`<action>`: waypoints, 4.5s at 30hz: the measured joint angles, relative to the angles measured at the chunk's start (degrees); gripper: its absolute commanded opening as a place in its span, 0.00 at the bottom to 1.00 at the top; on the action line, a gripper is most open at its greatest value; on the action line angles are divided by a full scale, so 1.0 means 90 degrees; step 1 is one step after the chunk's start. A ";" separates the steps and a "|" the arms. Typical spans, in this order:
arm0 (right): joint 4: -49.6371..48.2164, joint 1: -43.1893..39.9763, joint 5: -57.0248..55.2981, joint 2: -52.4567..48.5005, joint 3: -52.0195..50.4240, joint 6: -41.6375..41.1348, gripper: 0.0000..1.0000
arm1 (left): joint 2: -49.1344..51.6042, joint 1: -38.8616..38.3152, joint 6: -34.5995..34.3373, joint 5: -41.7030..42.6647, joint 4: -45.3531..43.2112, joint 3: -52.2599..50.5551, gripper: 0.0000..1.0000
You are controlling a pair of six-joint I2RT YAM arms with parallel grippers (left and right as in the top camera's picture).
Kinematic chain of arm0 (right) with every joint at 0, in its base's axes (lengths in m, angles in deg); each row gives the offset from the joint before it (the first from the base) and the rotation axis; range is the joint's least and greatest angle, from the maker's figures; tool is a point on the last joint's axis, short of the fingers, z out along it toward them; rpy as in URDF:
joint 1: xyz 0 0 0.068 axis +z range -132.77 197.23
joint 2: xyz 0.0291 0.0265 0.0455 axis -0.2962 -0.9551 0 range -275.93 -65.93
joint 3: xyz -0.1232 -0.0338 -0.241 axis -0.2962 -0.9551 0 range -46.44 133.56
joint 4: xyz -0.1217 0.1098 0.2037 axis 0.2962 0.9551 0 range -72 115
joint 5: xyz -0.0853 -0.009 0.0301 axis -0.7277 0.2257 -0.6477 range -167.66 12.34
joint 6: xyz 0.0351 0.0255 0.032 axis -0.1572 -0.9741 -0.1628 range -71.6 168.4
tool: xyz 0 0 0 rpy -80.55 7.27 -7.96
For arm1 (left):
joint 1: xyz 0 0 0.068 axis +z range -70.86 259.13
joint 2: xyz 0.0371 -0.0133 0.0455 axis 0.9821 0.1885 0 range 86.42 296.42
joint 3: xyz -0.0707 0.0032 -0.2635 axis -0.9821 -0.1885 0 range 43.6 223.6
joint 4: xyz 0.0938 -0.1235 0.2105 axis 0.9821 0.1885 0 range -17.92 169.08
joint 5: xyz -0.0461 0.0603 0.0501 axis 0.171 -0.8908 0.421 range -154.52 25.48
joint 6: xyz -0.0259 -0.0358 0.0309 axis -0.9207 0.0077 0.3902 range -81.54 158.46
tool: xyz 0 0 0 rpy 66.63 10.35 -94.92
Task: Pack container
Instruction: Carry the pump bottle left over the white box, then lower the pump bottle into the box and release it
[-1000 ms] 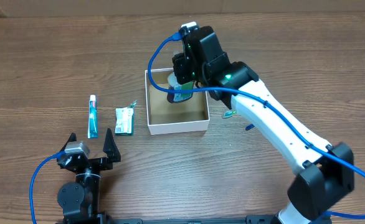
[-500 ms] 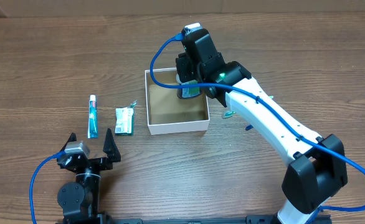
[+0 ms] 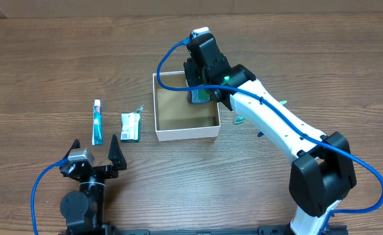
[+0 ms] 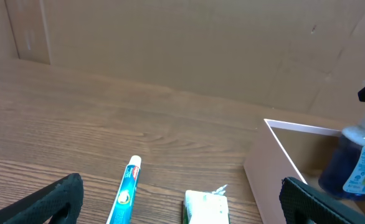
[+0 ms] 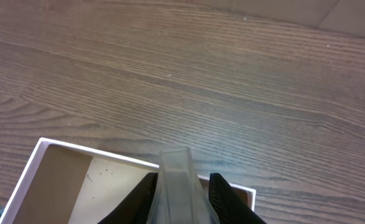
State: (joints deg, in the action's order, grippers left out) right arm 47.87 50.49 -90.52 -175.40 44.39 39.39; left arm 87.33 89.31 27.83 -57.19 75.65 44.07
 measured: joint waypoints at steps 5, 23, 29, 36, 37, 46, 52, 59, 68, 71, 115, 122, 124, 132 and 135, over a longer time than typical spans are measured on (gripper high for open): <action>-0.0034 0.0000 -0.0019 0.0000 0.0000 0.0005 0.29 | 0.0000 0.0000 0.0000 0.0000 0.0000 0.0000 1.00; 0.0410 0.0000 -0.0068 0.0097 0.0104 0.0000 0.73 | 0.0000 0.0000 0.0000 0.0000 0.0000 0.0000 1.00; 0.1984 0.0002 0.0027 0.1107 0.0136 0.0005 0.68 | 0.0000 0.0000 0.0000 0.0000 0.0000 0.0000 1.00; 0.3604 0.0000 0.0935 0.1350 0.0216 -0.0036 0.17 | 0.0000 0.0000 0.0000 0.0000 0.0000 0.0000 1.00; 0.3638 0.0002 0.1035 0.1336 0.0199 -0.0007 0.14 | 0.0000 0.0000 0.0000 0.0000 0.0000 0.0000 1.00; 0.3480 0.0000 0.1496 0.1275 -0.0119 -0.0177 0.04 | 0.0000 0.0000 0.0000 0.0000 0.0000 0.0000 1.00; 0.2997 0.0000 0.1698 0.1268 -0.0726 -0.0342 0.04 | 0.0000 0.0000 0.0000 0.0000 0.0002 0.0000 1.00; 0.2752 0.0002 0.1734 0.1258 -0.1299 -0.0384 0.04 | 0.0000 0.0000 0.0000 0.0000 0.0000 0.0000 1.00; 0.2021 0.0015 0.1736 0.1251 -0.1647 -0.0323 0.04 | 0.0000 0.0000 0.0000 0.0000 0.0002 0.0000 1.00; 0.1693 0.0012 0.1734 0.1120 -0.1780 -0.0158 0.04 | 0.0000 0.0000 0.0000 0.0000 0.0000 0.0000 1.00; 0.3060 0.0189 0.1450 0.0976 -0.1809 -0.0546 0.04 | 0.0000 0.0000 0.0000 0.0000 0.0002 0.0000 1.00; 0.2618 0.0189 0.2047 0.0979 -0.1807 -0.0602 0.04 | 0.0000 0.0000 0.0000 0.0000 0.0000 0.0000 1.00; 0.2606 0.0192 0.2064 0.0996 -0.1744 -0.0576 0.04 | 0.0000 0.0000 0.0000 0.0000 0.0000 0.0000 1.00; 0.2871 0.0665 0.2072 0.2006 -0.1314 -0.0461 0.04 | 0.0000 0.0000 0.0000 -0.0002 0.0000 0.0000 1.00; 0.3344 0.1234 0.2079 0.2237 -0.1275 -0.0243 0.04 | 0.0000 0.0000 0.0000 0.0000 0.0000 0.0000 1.00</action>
State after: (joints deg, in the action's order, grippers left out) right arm 77.97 61.59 -71.81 -155.27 32.91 37.20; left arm 87.33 89.31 27.83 -57.19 75.65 44.07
